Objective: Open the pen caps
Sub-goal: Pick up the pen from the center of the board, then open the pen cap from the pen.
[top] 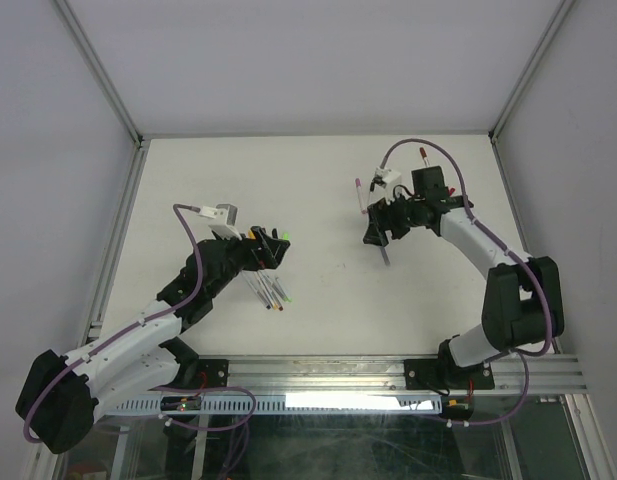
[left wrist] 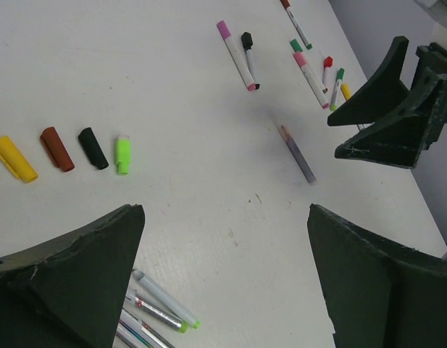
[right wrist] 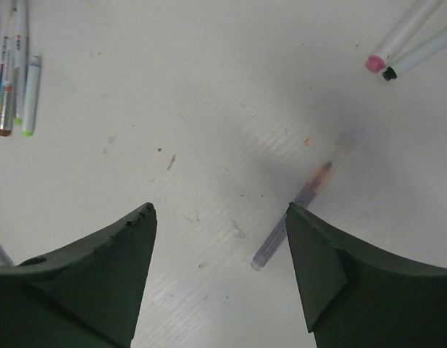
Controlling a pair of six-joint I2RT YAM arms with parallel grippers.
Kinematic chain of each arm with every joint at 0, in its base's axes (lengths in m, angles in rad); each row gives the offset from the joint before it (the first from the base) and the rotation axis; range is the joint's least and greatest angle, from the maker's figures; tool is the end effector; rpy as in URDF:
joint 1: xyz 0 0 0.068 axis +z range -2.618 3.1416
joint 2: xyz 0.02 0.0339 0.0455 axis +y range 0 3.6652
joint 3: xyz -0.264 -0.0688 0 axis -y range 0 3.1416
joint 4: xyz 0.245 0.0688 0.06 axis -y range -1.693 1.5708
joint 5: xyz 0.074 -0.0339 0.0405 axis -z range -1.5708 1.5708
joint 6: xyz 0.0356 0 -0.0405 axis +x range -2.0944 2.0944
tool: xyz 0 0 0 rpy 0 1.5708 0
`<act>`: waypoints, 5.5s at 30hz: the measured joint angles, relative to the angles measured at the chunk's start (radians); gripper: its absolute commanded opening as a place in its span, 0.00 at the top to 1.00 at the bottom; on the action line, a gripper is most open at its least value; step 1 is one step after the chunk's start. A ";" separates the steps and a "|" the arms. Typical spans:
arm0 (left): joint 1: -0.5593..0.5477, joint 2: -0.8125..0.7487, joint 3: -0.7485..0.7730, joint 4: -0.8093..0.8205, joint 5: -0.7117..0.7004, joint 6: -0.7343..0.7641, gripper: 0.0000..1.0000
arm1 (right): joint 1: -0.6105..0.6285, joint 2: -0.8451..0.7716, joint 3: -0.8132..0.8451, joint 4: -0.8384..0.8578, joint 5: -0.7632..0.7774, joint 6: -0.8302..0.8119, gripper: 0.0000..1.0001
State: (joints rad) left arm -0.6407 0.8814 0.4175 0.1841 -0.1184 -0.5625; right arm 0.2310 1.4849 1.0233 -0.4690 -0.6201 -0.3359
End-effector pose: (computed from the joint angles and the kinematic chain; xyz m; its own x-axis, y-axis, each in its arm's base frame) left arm 0.1654 -0.1181 0.2310 -0.4553 -0.3211 -0.8304 0.3071 0.8189 -0.4850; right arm 0.2921 0.0900 0.2385 -0.5643 -0.4083 -0.7176 -0.7523 0.6124 0.2431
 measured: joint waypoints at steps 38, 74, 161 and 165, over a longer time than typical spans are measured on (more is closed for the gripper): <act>0.000 0.004 -0.025 0.056 0.042 -0.042 0.01 | 0.100 0.318 0.127 -0.097 0.492 0.060 0.74; 0.000 0.085 -0.182 0.433 0.181 -0.211 0.01 | 0.184 0.316 0.145 -0.134 0.361 0.014 1.00; -0.054 0.682 0.065 0.875 0.113 -0.449 1.00 | 0.251 0.173 0.119 0.035 -0.352 0.024 1.00; 0.016 0.575 0.066 0.782 0.175 -0.394 1.00 | 0.278 0.179 0.152 0.117 -0.353 0.034 1.00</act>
State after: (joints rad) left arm -0.6250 1.4559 0.4831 0.9657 0.0566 -0.9569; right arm 0.5095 1.6634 1.1755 -0.3523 -0.9733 -0.3023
